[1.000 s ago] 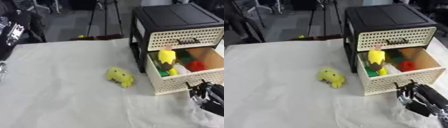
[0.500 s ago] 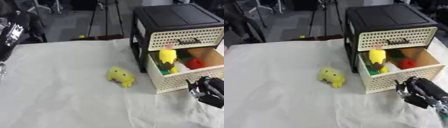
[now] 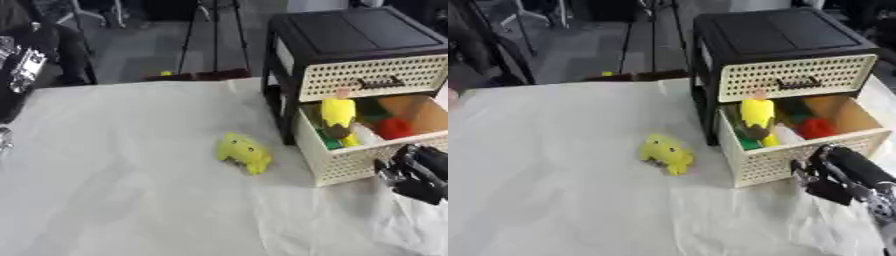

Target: Pick up objects from table and place into drawer.

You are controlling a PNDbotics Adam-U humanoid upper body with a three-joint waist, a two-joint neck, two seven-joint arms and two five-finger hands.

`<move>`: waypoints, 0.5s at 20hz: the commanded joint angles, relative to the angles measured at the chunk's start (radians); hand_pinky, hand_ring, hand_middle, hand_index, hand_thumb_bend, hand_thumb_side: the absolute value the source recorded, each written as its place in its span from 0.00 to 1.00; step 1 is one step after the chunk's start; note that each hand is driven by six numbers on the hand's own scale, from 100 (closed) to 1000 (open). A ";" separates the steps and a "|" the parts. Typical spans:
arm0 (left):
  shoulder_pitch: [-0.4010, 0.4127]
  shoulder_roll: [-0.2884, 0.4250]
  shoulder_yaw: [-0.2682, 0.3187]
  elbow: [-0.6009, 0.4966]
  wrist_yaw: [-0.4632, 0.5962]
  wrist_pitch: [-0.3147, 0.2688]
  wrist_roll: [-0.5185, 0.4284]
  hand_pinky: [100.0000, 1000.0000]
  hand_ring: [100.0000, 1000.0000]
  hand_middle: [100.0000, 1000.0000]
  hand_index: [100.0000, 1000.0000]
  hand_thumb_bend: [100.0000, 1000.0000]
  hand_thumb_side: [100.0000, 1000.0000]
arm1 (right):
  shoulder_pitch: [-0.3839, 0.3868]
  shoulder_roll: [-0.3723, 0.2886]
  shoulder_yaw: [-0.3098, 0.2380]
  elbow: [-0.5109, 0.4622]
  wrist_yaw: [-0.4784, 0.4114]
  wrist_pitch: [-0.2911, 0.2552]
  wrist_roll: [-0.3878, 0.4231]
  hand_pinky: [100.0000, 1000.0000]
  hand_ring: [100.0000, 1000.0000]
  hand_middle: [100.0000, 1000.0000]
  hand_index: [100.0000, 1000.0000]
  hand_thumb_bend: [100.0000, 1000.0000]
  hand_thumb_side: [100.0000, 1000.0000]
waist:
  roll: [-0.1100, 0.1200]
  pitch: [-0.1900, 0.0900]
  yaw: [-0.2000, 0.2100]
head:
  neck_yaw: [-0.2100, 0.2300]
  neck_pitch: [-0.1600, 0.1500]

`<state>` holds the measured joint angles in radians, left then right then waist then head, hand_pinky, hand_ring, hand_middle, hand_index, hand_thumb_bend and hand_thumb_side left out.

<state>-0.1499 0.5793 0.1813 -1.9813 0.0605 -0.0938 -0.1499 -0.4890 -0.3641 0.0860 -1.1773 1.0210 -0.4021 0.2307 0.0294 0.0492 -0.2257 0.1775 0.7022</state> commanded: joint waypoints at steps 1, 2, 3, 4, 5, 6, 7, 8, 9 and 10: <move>-0.010 0.012 0.004 -0.012 0.002 -0.001 -0.005 0.43 0.46 0.42 0.65 0.18 0.84 | -0.023 0.010 0.004 0.029 0.020 -0.006 0.001 0.19 0.40 0.44 0.63 0.00 1.00 | 0.003 -0.007 0.007 | -0.004 0.009; -0.010 0.011 0.005 -0.012 0.002 -0.002 -0.005 0.43 0.46 0.42 0.65 0.18 0.84 | -0.028 0.012 0.005 0.036 0.024 -0.007 0.000 0.19 0.40 0.44 0.63 0.00 1.00 | 0.004 -0.007 0.009 | -0.005 0.010; -0.010 0.010 0.005 -0.011 0.002 -0.002 -0.005 0.43 0.46 0.42 0.65 0.18 0.84 | -0.033 0.016 0.005 0.043 0.027 -0.007 -0.001 0.19 0.40 0.44 0.63 0.00 1.00 | 0.005 -0.007 0.011 | -0.006 0.010; -0.010 0.010 0.005 -0.011 0.003 -0.002 -0.005 0.44 0.46 0.42 0.65 0.18 0.84 | -0.038 0.019 0.005 0.050 0.031 -0.008 -0.002 0.19 0.40 0.44 0.63 0.00 1.00 | 0.006 -0.007 0.012 | -0.007 0.010; -0.010 0.009 0.005 -0.011 0.003 -0.003 -0.005 0.44 0.46 0.42 0.65 0.18 0.84 | -0.043 0.022 0.005 0.056 0.034 -0.009 -0.003 0.19 0.40 0.44 0.63 0.00 1.00 | 0.007 -0.006 0.013 | -0.008 0.010; -0.011 0.009 0.005 -0.011 0.003 -0.003 -0.005 0.44 0.46 0.42 0.65 0.18 0.84 | -0.047 0.026 0.005 0.063 0.037 -0.009 -0.004 0.19 0.40 0.44 0.63 0.00 1.00 | 0.007 -0.006 0.014 | -0.009 0.010; -0.011 0.008 0.005 -0.011 0.004 -0.003 -0.006 0.44 0.46 0.42 0.65 0.18 0.84 | -0.051 0.029 0.005 0.069 0.041 -0.010 -0.005 0.19 0.40 0.44 0.63 0.00 1.00 | 0.007 -0.006 0.015 | -0.009 0.010; -0.011 0.008 0.005 -0.010 0.004 -0.003 -0.007 0.44 0.46 0.42 0.65 0.18 0.84 | -0.055 0.031 0.006 0.076 0.044 -0.010 -0.005 0.19 0.40 0.44 0.63 0.00 1.00 | 0.007 -0.006 0.015 | -0.010 0.010; -0.011 0.007 0.005 -0.009 0.004 -0.003 -0.007 0.44 0.45 0.42 0.65 0.18 0.84 | -0.058 0.033 0.006 0.083 0.048 -0.011 -0.006 0.19 0.40 0.44 0.63 0.00 1.00 | 0.007 -0.006 0.016 | -0.010 0.010; -0.012 0.007 0.005 -0.009 0.004 -0.003 -0.008 0.44 0.45 0.42 0.65 0.18 0.84 | -0.062 0.035 0.005 0.090 0.051 -0.011 -0.007 0.19 0.40 0.43 0.62 0.00 1.00 | 0.007 -0.006 0.017 | -0.010 0.010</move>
<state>-0.1500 0.5709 0.1812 -1.9806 0.0609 -0.0957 -0.1555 -0.5405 -0.3467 0.0829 -1.1081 1.0577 -0.4101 0.2222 0.0349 0.0483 -0.2158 0.1704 0.7025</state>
